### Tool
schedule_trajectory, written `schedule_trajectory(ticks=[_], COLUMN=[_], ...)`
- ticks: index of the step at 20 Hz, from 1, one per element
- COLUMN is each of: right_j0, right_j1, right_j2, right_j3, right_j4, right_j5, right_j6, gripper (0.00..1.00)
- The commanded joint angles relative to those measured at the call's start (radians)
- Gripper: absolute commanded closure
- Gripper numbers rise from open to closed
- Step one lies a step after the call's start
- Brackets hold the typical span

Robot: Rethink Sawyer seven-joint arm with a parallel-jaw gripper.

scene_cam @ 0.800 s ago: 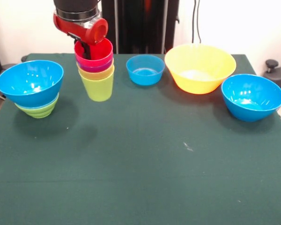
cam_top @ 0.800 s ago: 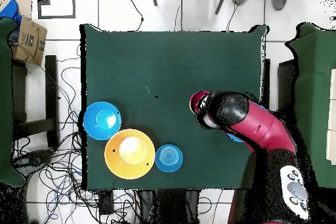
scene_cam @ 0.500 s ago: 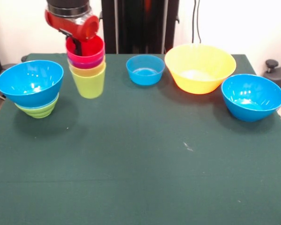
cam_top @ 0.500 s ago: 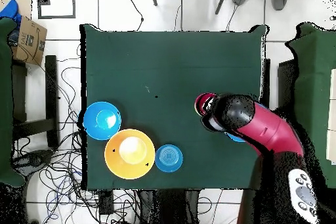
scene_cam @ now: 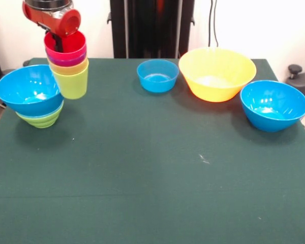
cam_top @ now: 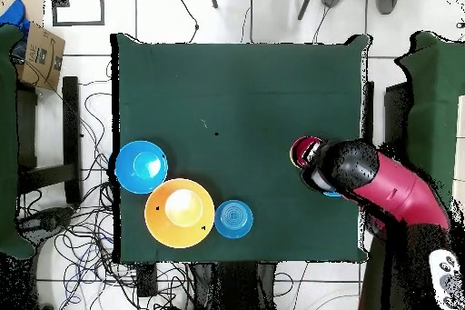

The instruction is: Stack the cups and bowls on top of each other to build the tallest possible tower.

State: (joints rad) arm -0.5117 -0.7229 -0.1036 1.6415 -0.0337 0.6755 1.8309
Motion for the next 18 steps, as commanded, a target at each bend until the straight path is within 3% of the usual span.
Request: schedule_trajectory(ticks=[1,18], right_j0=[-0.009,-0.031], right_j1=[-0.012,-0.056], right_j2=[0.134,0.160], right_j3=[-0.011,0.003], right_j4=[-0.084,-0.108], right_j5=[0.118,0.181], right_j6=[-0.175,-0.150], gripper=[1.00,1.00])
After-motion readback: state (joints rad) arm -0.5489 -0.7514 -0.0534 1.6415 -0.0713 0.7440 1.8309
